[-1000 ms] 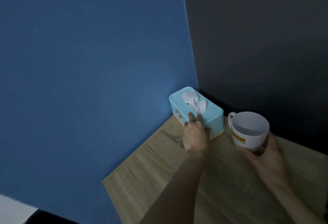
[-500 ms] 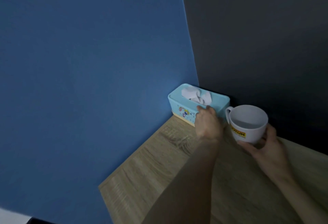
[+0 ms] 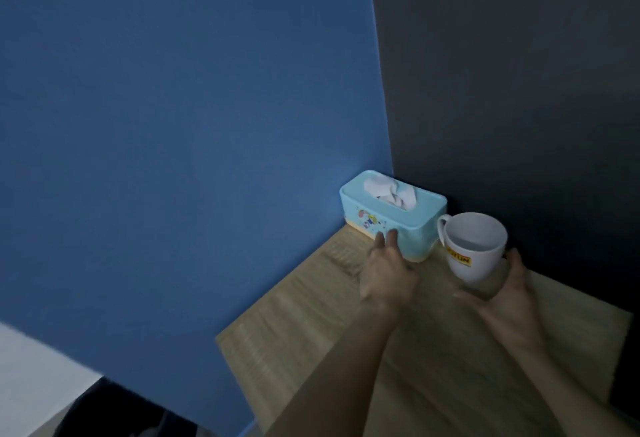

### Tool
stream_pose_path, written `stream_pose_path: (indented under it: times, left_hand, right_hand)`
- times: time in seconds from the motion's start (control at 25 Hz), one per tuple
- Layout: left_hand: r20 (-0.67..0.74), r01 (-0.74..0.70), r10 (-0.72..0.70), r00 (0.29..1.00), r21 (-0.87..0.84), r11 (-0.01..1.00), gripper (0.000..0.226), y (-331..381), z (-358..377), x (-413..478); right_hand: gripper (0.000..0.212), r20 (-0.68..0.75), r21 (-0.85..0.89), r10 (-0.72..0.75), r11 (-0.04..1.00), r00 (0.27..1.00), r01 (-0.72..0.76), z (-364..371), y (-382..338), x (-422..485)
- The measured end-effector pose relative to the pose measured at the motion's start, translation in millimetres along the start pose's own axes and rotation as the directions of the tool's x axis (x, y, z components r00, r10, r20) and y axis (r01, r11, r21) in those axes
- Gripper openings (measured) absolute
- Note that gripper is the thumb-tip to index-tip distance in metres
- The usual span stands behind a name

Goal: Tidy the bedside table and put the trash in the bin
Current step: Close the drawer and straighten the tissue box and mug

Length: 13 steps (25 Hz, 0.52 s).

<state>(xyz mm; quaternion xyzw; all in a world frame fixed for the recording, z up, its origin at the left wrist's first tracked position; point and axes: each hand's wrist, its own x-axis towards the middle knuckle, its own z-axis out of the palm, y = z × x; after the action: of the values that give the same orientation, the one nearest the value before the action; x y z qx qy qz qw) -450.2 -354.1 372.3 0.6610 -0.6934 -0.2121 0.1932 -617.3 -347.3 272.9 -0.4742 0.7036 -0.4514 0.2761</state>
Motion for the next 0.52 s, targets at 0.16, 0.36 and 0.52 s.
stream_pose_path:
  times: [0.16,0.36,0.52]
  left_hand:
    - [0.105,0.101,-0.095,0.990,-0.058,0.993,0.062,-28.3,-10.1,-50.2]
    - [0.284,0.108,-0.119,0.951,0.054,0.993,0.054,-52.1,8.8,-124.6]
    - [0.387,0.000,-0.053,0.921,0.136,0.991,0.062,-78.6,28.2,-175.1]
  right_hand:
    - [0.108,-0.028,-0.040,0.005,0.999,1.000,-0.007,-7.5,-5.7,-45.6]
    - [0.079,-0.003,-0.141,-0.086,0.986,0.996,0.085,-10.4,-13.4,-126.3]
    - [0.068,0.126,-0.395,-0.165,0.896,0.978,0.202,-6.0,-5.1,-182.8]
